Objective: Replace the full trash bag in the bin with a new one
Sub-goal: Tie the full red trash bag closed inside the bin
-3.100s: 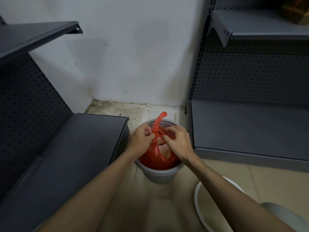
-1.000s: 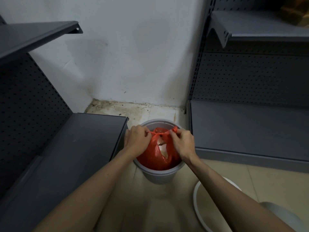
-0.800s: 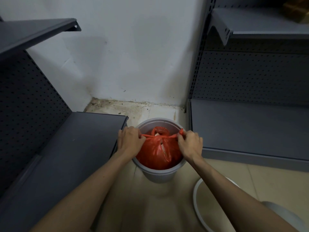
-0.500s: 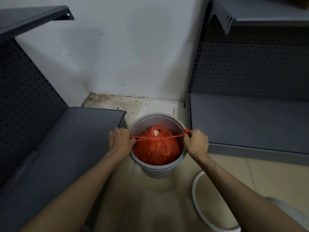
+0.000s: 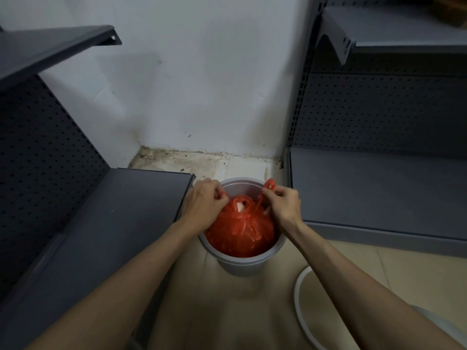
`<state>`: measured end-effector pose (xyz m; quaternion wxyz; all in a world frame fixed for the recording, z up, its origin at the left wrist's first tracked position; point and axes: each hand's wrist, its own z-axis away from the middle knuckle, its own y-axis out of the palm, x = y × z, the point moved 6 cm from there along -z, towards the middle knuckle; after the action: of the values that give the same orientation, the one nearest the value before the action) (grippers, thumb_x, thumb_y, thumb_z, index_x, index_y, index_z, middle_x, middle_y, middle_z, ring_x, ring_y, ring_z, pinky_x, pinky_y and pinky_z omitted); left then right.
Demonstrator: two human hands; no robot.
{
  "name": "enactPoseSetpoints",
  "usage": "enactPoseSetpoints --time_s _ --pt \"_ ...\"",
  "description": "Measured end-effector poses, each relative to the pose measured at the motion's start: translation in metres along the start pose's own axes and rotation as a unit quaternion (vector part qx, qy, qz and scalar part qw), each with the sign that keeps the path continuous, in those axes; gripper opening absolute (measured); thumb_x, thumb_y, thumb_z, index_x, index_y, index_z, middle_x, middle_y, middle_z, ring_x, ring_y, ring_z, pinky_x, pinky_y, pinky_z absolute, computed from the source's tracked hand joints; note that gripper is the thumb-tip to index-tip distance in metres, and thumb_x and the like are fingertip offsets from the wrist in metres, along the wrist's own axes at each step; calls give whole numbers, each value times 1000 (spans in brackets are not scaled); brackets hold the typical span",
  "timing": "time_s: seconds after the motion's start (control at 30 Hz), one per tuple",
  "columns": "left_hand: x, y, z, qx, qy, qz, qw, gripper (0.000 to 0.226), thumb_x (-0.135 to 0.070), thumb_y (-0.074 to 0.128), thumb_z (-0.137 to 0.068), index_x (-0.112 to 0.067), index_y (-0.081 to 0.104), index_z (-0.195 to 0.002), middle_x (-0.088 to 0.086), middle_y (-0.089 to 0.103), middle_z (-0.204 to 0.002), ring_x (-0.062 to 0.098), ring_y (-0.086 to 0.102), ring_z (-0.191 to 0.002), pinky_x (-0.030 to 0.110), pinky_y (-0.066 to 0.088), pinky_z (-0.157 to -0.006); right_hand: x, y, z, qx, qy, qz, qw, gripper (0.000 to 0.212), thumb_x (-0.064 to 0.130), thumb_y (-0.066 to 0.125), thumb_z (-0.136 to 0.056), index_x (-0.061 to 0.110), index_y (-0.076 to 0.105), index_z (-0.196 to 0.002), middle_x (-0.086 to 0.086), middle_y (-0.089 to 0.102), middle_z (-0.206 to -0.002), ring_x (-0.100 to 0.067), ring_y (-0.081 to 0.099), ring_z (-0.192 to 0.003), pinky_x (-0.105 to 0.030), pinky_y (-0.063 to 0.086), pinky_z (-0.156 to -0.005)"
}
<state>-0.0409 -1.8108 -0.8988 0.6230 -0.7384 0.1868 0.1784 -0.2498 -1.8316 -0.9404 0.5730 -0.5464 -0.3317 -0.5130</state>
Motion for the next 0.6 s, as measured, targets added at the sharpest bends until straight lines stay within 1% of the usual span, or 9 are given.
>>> enactPoseSetpoints --time_s 0.07,0.13,0.17,0.23,0.27,0.37,0.47,0.53,0.6 --pt "-16 3 -4 15 20 24 999 6 -28 62 -86 -22 61 -85 -4 59 -90 15 54 -87 33 46 -74 12 16 1 39 -19 -18 999 26 22 66 -91 8 68 -69 -5 71 -62 -13 55 -39 -28 48 -49" --pt "-29 6 -6 31 45 36 998 4 -30 62 -85 -26 61 -87 -4 60 -91 15 55 -87 34 46 -75 18 26 0 52 -57 24 997 28 22 67 -90 12 63 -64 2 65 -56 -4 51 -42 -23 44 -49" --pt "-34 7 -6 37 62 35 997 4 -30 61 -85 -28 61 -88 -5 60 -92 15 55 -88 34 45 -76 20 30 0 57 -77 61 994 28 22 68 -89 12 63 -63 3 62 -55 -2 52 -47 -23 45 -52" --pt "-42 9 -6 42 104 28 993 2 -29 60 -87 -27 60 -88 -8 57 -93 13 52 -90 32 43 -77 19 38 -1 85 -107 128 982 20 16 65 -87 7 66 -70 -4 66 -64 -11 61 -61 -35 54 -64" --pt "-45 9 -6 43 122 27 991 3 -28 60 -89 -25 60 -89 -8 56 -93 12 51 -91 31 43 -78 16 41 -1 106 -119 156 975 15 14 63 -87 7 70 -75 -6 69 -69 -16 65 -66 -41 56 -69" --pt "-50 8 -7 44 150 25 987 5 -25 59 -91 -21 62 -92 -8 58 -97 11 50 -91 30 43 -77 16 47 7 167 -149 195 955 15 9 60 -88 8 74 -83 -6 72 -77 -20 68 -74 -40 55 -72" --pt "-47 9 -11 65 116 40 990 8 -27 59 -91 -23 64 -95 -8 63 -93 12 55 -84 31 44 -71 18 47 10 205 -137 160 956 17 4 61 -85 14 72 -78 -7 73 -80 -19 69 -76 -38 56 -74" --pt "-46 10 -14 65 100 50 992 7 -29 62 -90 -26 67 -94 -8 66 -93 12 60 -85 33 49 -73 16 46 12 231 -89 100 964 20 2 63 -82 18 69 -72 -2 69 -73 -10 67 -67 -28 53 -65" --pt "-44 13 -17 66 91 61 992 6 -31 65 -87 -28 69 -91 -9 66 -94 11 61 -87 35 53 -77 16 45 16 249 -71 36 965 18 1 65 -84 14 67 -71 5 65 -63 0 61 -55 -18 47 -58"
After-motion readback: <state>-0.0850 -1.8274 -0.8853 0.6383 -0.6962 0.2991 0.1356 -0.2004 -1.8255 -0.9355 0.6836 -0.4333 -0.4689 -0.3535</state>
